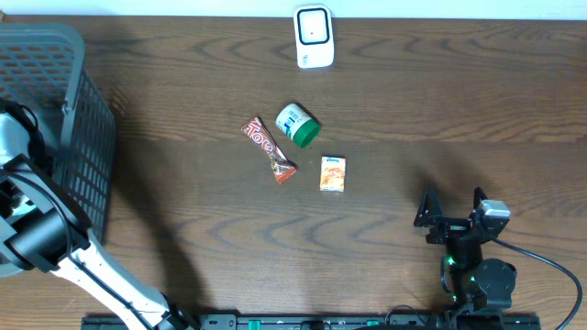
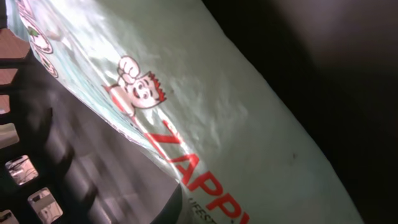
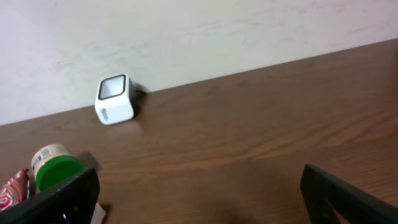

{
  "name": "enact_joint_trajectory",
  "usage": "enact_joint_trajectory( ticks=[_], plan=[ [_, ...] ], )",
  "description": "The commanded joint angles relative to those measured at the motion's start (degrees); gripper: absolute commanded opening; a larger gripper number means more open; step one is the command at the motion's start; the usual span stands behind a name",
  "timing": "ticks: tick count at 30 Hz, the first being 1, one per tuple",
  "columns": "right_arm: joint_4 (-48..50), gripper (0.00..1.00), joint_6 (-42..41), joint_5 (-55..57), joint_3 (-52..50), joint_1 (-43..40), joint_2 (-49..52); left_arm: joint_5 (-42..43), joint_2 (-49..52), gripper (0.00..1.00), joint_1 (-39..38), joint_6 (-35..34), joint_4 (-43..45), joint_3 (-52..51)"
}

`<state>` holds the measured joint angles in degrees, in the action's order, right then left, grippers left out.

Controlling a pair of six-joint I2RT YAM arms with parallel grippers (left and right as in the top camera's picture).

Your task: Scan the item barcode

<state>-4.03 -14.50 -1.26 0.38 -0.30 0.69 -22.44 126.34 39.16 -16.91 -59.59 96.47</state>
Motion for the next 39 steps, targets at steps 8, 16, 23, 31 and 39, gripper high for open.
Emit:
enact_joint_trajectory(
  ticks=[8,16,23,31,39],
  plan=[
    [-0.24,0.99,-0.46,0.33,-0.07,1.14,-0.31,1.92,0.02,0.07,0.35,-1.11,-4.70,5.73],
    [-0.24,0.99,-0.46,0.31,-0.07,1.14,-0.31,6.86,-10.93,0.07,-0.13,-1.11,-4.44,7.08],
    [-0.24,0.99,-0.46,0.33,-0.07,1.14,-0.31,7.02,-18.45,0.07,-0.13,-1.27,-4.44,7.06],
    [-0.24,0.99,-0.46,0.33,-0.07,1.14,-0.31,6.99,-19.82,0.07,0.20,-5.57,-4.83,6.88],
    [-0.24,0.99,-0.46,0.31,-0.07,1.14,-0.31,7.04,-19.37,0.84,0.31,-14.69,-7.61,6.05]
  ],
)
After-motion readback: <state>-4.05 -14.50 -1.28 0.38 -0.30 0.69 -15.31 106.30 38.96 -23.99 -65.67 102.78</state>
